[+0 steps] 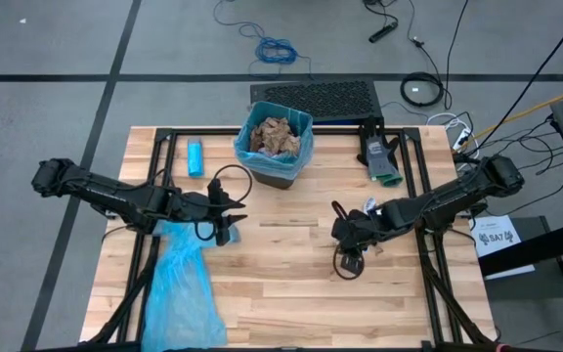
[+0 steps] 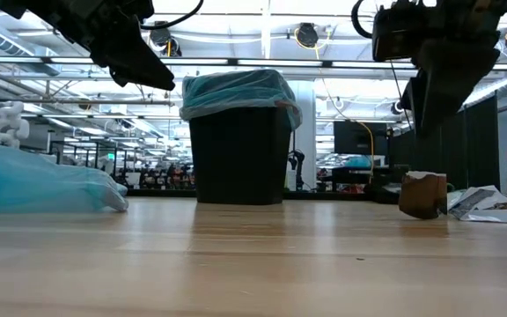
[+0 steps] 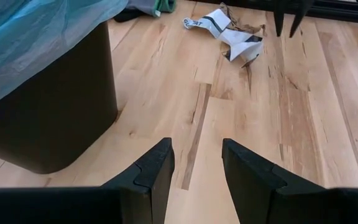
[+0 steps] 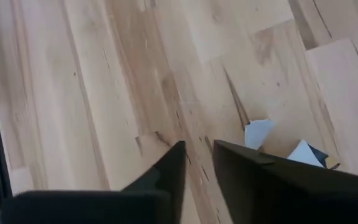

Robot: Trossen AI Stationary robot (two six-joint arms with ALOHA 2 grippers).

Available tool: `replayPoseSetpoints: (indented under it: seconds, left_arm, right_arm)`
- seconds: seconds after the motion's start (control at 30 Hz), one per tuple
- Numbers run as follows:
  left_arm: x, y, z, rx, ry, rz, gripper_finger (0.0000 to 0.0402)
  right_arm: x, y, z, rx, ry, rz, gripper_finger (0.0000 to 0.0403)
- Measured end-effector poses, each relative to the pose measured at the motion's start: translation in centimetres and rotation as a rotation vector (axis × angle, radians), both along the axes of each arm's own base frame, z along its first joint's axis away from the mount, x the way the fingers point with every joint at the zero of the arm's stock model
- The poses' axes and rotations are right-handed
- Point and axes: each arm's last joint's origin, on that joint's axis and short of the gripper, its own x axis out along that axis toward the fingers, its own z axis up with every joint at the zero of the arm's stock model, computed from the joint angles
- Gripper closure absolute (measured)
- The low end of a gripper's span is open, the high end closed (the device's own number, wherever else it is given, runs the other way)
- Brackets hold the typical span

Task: Place trash/remove bag and relplace
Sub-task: Put the white paper into the trash bin

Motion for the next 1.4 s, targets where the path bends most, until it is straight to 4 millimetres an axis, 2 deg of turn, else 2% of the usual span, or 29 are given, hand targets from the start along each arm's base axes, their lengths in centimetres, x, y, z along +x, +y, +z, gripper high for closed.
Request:
replayPoseSetpoints:
  seconds: [0.3,0.5,0.63,0.7,0.8,0.87,0.97,1.07,1.23,1.4]
  left_arm:
    - [0.0,0.0,0.0,0.000,0.000,0.000,0.0260]
    - [0.0,0.0,0.0,0.000,0.001,-0.001,0.0260]
    - [0.0,0.0,0.0,0.000,0.000,0.000,0.0260]
    - [0.0,0.0,0.0,0.000,0.000,0.000,0.0260]
    - [0.0,0.0,0.0,0.000,0.000,0.000,0.0260]
    - [0.0,0.0,0.0,0.000,0.000,0.000,0.0260]
    - [0.0,0.0,0.0,0.000,-0.002,0.000,0.0260]
    - [0.0,0.0,0.0,0.000,-0.003,0.000,0.0260]
    - [0.1,0.1,0.2,0.021,-0.023,0.026,0.0260]
    - [0.2,0.2,0.5,0.034,-0.063,0.061,0.0260]
  right_arm:
    - [0.4,0.1,-1.2,-0.090,0.030,0.029,0.0201]
    - [1.1,0.4,-3.7,-0.137,0.136,0.034,0.0176]
    - [1.2,0.2,-5.3,-0.221,0.214,-0.016,0.0206]
    - [1.3,0.2,-5.8,-0.225,0.238,0.008,0.0253]
    - [1.3,0.3,-6.0,-0.229,0.247,0.035,0.0361]
    - [1.3,0.3,-5.9,-0.229,0.239,0.036,0.0387]
    - [1.1,0.0,-4.9,-0.220,0.223,0.016,0.0397]
    - [1.1,-0.5,-3.0,-0.248,0.230,-0.004,0.0401]
    - [2.2,-1.6,2.0,-0.325,0.178,-0.034,0.0402]
    - [4.3,-3.0,7.8,-0.386,0.001,-0.035,0.0403]
